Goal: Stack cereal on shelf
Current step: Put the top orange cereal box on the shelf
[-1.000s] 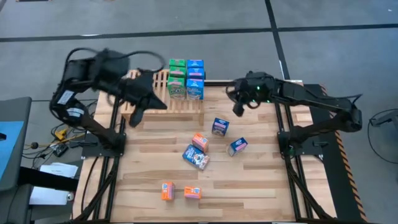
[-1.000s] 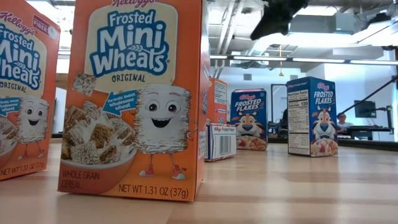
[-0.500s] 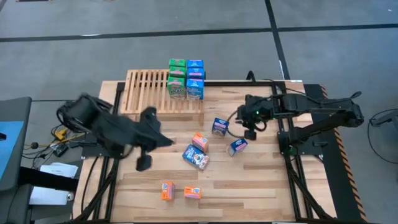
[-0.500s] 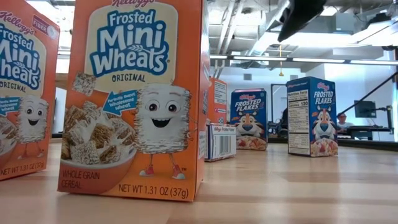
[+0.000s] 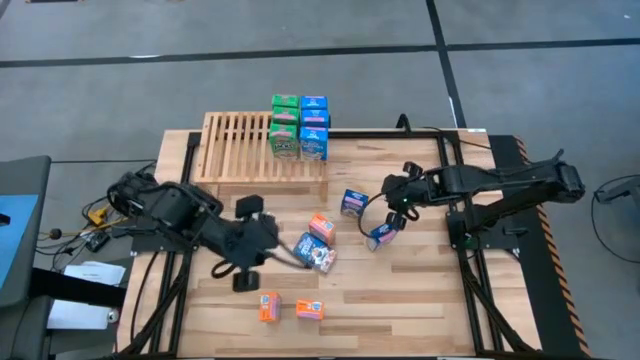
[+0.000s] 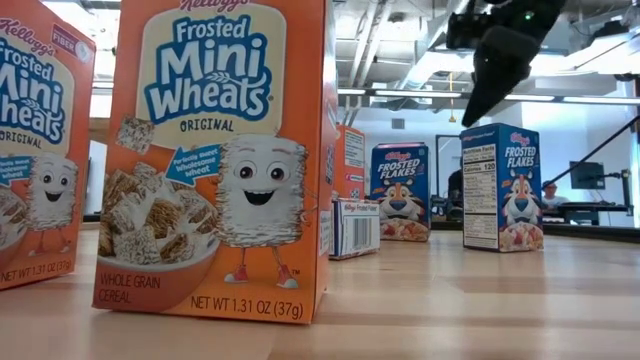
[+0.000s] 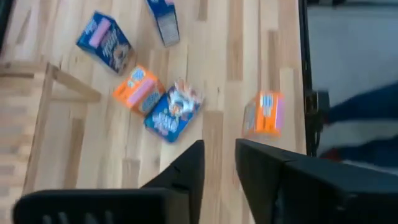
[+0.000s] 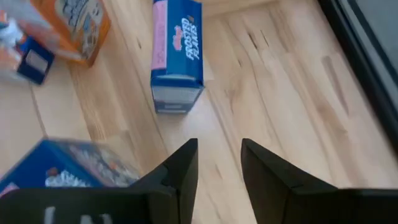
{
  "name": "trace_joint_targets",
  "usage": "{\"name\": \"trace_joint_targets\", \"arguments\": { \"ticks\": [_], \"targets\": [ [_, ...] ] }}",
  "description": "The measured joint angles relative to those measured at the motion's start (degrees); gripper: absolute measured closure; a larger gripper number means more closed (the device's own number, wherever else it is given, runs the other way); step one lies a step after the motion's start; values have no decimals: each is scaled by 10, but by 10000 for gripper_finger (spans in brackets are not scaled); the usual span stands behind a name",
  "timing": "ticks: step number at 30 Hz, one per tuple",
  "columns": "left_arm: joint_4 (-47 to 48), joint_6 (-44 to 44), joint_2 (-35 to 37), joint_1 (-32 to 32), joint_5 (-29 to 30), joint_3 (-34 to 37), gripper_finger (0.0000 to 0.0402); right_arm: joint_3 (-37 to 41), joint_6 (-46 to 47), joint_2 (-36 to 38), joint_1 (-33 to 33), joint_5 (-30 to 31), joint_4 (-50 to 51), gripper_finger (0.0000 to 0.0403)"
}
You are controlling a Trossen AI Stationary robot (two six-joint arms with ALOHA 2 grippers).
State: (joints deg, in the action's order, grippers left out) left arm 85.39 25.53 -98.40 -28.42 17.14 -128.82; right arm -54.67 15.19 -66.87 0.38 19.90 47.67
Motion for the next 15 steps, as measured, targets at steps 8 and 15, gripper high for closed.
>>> {"name": "trace_joint_targets", "arguments": {
  "ticks": [8,15],
  "targets": [
    [4,-184,-2,19,40,9,218,8,64,6,1,-2,-13,188],
    [-39,-345,-55,128,-6,9,157,3,65,14,27,-6,-13,159]
  ]
}}
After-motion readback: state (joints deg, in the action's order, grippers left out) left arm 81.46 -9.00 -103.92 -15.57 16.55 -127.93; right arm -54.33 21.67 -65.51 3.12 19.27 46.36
